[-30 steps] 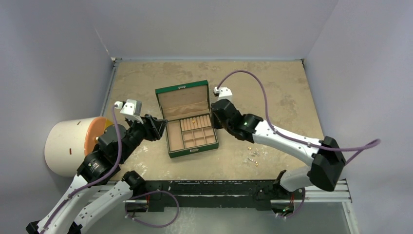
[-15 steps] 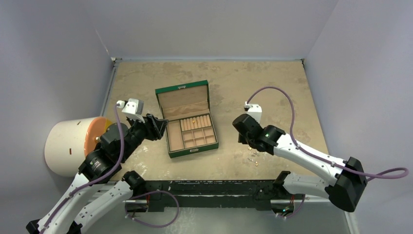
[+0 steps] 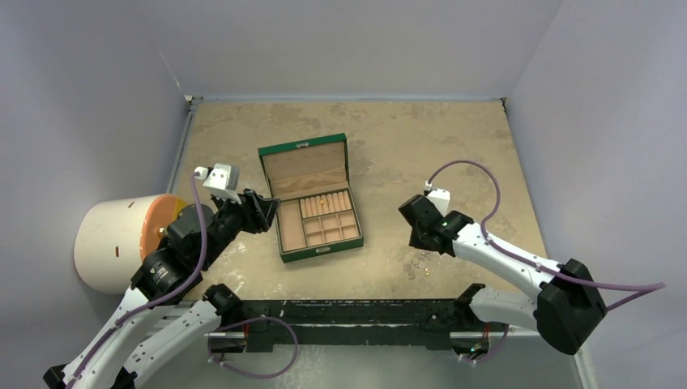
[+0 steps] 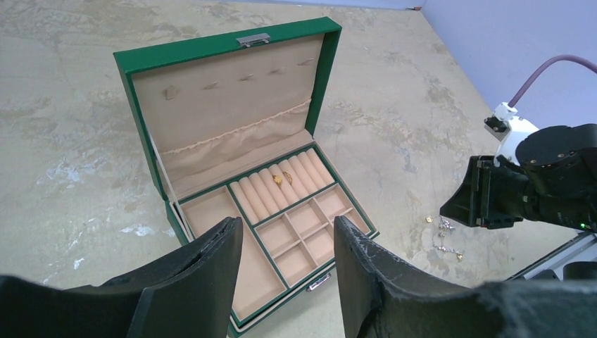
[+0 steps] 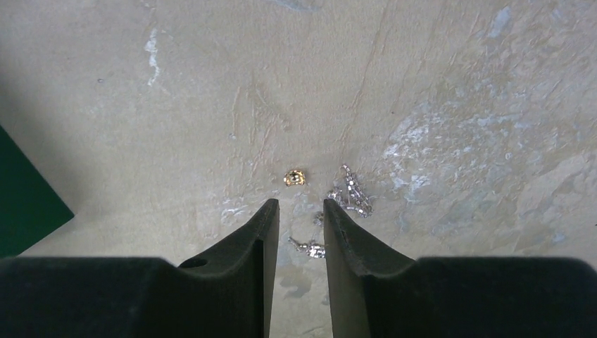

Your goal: Organize the mixed jewelry

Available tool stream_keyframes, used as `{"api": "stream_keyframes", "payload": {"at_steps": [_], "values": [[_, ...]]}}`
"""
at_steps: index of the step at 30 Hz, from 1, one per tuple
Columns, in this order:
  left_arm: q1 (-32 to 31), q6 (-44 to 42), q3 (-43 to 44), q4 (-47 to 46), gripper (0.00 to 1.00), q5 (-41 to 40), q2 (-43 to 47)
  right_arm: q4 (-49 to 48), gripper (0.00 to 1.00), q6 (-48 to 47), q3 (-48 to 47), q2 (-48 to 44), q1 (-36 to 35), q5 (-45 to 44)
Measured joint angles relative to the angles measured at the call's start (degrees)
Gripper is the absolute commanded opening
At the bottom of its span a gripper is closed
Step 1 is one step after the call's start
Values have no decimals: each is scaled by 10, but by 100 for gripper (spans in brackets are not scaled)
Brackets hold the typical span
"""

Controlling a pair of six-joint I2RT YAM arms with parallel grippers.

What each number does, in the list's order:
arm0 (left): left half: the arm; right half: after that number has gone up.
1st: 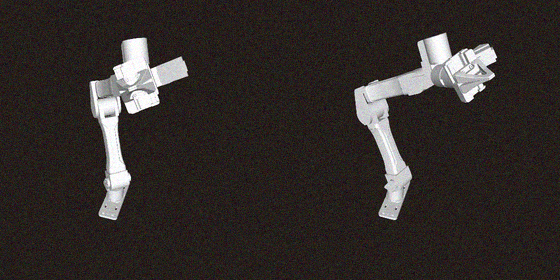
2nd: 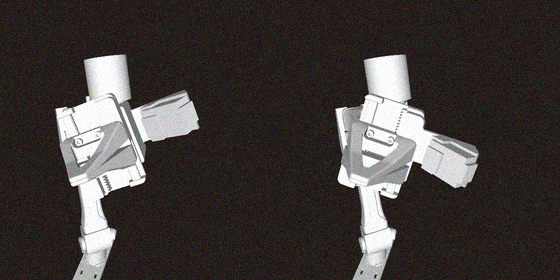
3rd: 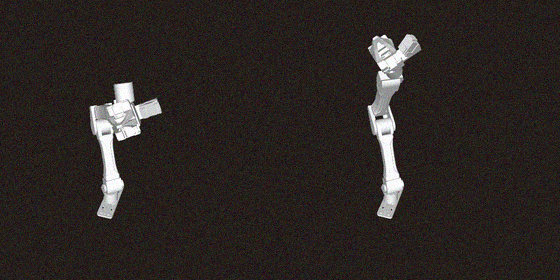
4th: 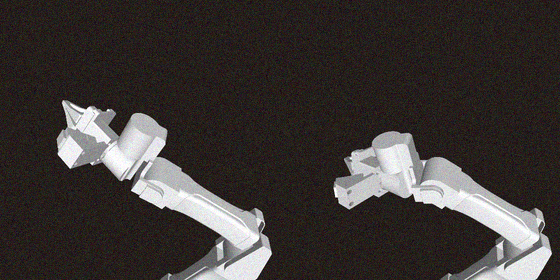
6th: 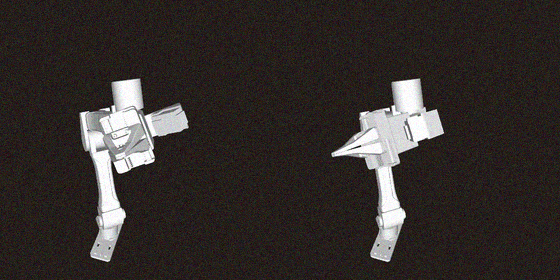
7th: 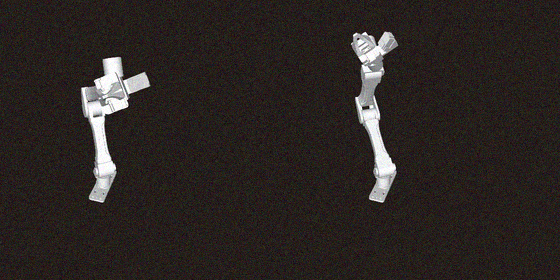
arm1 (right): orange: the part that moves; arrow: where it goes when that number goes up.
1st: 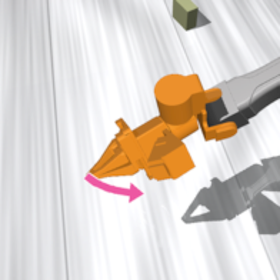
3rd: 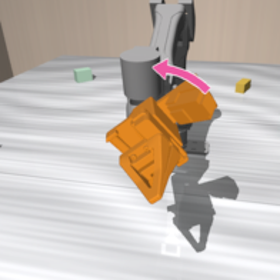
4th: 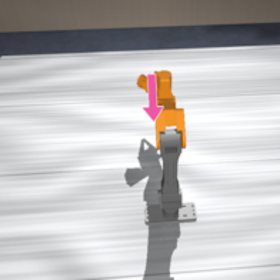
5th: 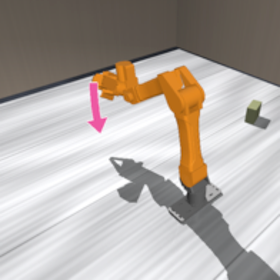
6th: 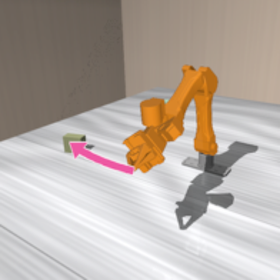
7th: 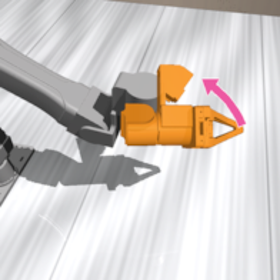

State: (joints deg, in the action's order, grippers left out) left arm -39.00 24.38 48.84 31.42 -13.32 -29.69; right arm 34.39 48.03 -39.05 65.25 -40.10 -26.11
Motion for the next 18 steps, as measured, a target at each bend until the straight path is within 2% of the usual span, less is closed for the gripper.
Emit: {"api": "stream_keyframes", "payload": {"at_steps": [18], "values": [[0,0,0,0,50,0,-1,-87,18,1,55,30,64,61]]}}
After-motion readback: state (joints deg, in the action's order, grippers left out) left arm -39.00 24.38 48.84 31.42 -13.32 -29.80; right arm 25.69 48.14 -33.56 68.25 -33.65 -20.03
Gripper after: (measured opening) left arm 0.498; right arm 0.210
